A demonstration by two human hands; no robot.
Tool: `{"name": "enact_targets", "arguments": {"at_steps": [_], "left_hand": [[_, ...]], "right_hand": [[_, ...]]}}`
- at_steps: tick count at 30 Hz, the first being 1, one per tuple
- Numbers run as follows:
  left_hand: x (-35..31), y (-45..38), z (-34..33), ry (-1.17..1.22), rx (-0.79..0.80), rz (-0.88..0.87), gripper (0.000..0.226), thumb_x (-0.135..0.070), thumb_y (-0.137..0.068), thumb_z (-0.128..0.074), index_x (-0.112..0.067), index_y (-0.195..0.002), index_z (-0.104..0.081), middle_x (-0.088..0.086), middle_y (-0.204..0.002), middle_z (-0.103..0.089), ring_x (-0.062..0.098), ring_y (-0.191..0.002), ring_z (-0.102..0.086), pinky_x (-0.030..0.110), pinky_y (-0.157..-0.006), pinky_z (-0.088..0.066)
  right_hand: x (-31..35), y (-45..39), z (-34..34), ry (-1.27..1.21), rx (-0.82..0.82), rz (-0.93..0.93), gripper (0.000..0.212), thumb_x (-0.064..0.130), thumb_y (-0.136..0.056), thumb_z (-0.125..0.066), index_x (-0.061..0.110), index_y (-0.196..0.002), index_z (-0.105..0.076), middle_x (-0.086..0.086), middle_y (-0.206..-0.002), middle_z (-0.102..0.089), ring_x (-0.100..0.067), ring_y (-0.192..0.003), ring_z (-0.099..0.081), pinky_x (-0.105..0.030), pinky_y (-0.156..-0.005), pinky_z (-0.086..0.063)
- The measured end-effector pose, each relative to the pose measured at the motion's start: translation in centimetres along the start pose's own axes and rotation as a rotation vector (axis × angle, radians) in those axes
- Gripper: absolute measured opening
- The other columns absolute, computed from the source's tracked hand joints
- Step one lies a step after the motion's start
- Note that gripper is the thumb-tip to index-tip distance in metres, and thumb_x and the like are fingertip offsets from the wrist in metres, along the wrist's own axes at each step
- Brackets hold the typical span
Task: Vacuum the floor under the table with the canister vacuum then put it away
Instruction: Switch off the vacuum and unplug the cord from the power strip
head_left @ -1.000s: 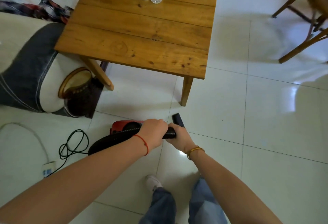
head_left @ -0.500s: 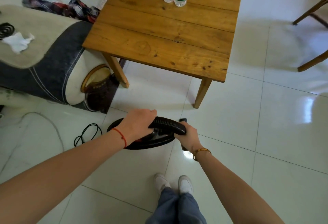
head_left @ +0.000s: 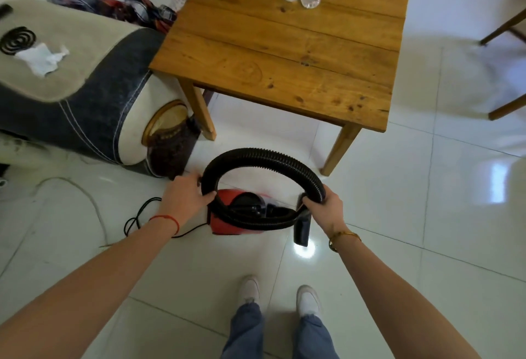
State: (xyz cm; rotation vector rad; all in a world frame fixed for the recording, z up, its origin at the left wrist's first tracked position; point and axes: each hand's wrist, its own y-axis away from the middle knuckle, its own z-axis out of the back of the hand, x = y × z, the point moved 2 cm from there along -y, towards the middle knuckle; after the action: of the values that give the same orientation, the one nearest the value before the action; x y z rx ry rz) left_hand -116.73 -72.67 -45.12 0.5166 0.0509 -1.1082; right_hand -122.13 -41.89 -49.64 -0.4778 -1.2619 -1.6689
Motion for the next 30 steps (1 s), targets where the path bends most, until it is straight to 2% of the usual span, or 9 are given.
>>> {"name": "enact_targets", "arguments": {"at_steps": [5,7,9,11,17,21,24,27,30], "left_hand": [[1.8,-0.7,-5.1,0.168,0.129,0.133,0.04,-0.047,-0.08,-0.069,-0.011,-0.097,-0.065,0.002,-0.09,-0.07,0.02,-0.089,-0.065,0.025,-0.071,-0.046],[1.9,-0.4,-7.7,0.221,0.179,0.14,0.036,-0.045,-0.083,-0.068,-0.011,-0.096,-0.068,0.0,-0.086,-0.069,0.016,-0.083,-0.063,0.017,-0.061,-0.042],[2.0,-0.1,-10.4,0.364,0.216,0.177,0.039,-0.041,-0.082,-0.07,-0.011,-0.107,-0.067,-0.004,-0.09,-0.068,0.011,-0.084,-0.062,0.007,-0.056,-0.035],[2.1,0.2,-12.9,0.503,0.167,0.191,0.051,-0.038,-0.079,-0.075,-0.009,-0.118,-0.063,-0.002,-0.1,-0.071,0.012,-0.095,-0.065,0.005,-0.063,-0.038],[0.9,0.8,-15.0,0.657,-0.067,0.004,0.04,-0.051,-0.073,-0.075,-0.024,-0.102,-0.065,-0.01,-0.094,-0.071,0.002,-0.088,-0.067,0.022,-0.079,-0.055],[-0.8,1.1,-15.0,0.66,-0.194,-0.092,0.026,-0.04,-0.075,-0.077,-0.022,-0.088,-0.062,-0.017,-0.069,-0.066,-0.01,-0.067,-0.063,0.005,-0.064,-0.048],[-1.7,0.9,-15.3,0.676,-0.277,-0.161,0.025,-0.043,-0.074,-0.077,-0.027,-0.083,-0.06,-0.018,-0.064,-0.064,-0.008,-0.063,-0.063,0.007,-0.061,-0.049],[-2.4,0.4,-15.8,0.726,-0.305,-0.268,0.025,-0.035,-0.075,-0.079,-0.025,-0.088,-0.06,-0.017,-0.071,-0.066,-0.004,-0.068,-0.065,0.008,-0.064,-0.051],[-2.7,-0.2,-16.5,0.677,-0.28,-0.403,0.034,-0.035,-0.077,-0.077,-0.018,-0.101,-0.062,-0.014,-0.085,-0.067,0.0,-0.076,-0.065,0.011,-0.072,-0.053]], "right_hand": [[-0.2,-1.8,-0.6,-0.025,-0.114,0.02,0.03,0.014,-0.078,-0.069,0.016,-0.108,-0.067,-0.001,-0.091,-0.069,-0.017,-0.084,-0.064,-0.03,-0.08,-0.053],[-0.3,-2.1,-0.8,-0.045,-0.157,0.043,0.027,0.019,-0.079,-0.07,0.017,-0.106,-0.067,-0.002,-0.09,-0.069,-0.016,-0.084,-0.064,-0.029,-0.079,-0.053],[-0.4,-2.3,-1.0,-0.062,-0.191,0.086,0.023,0.025,-0.08,-0.072,0.018,-0.102,-0.066,-0.002,-0.088,-0.069,-0.015,-0.083,-0.064,-0.029,-0.08,-0.053],[-1.0,-2.3,-1.4,-0.079,-0.172,0.134,0.026,0.029,-0.08,-0.075,0.02,-0.102,-0.064,0.003,-0.091,-0.069,-0.011,-0.087,-0.064,-0.027,-0.084,-0.052],[-4.9,-2.7,-4.2,0.079,0.088,0.34,0.082,0.043,-0.067,-0.083,0.032,-0.134,-0.036,0.016,-0.119,-0.052,-0.003,-0.108,-0.049,-0.017,-0.089,-0.038],[-6.5,-3.4,-6.9,0.077,0.161,0.473,0.107,0.05,-0.058,-0.087,0.029,-0.142,-0.023,0.015,-0.136,-0.04,0.008,-0.123,-0.04,-0.008,-0.099,-0.034],[-7.6,-4.3,-8.6,0.124,0.141,0.565,0.12,0.053,-0.055,-0.088,0.024,-0.147,-0.017,0.01,-0.144,-0.033,0.001,-0.134,-0.033,-0.019,-0.111,-0.03],[-8.4,-4.9,-9.9,0.223,0.054,0.667,0.12,0.052,-0.06,-0.085,0.016,-0.149,-0.013,0.003,-0.146,-0.031,-0.01,-0.136,-0.033,-0.029,-0.114,-0.031],[-8.8,-5.7,-10.5,0.227,-0.139,0.69,0.1,0.034,-0.065,-0.08,0.012,-0.145,-0.024,-0.002,-0.134,-0.041,-0.016,-0.124,-0.042,-0.038,-0.105,-0.041]]}}
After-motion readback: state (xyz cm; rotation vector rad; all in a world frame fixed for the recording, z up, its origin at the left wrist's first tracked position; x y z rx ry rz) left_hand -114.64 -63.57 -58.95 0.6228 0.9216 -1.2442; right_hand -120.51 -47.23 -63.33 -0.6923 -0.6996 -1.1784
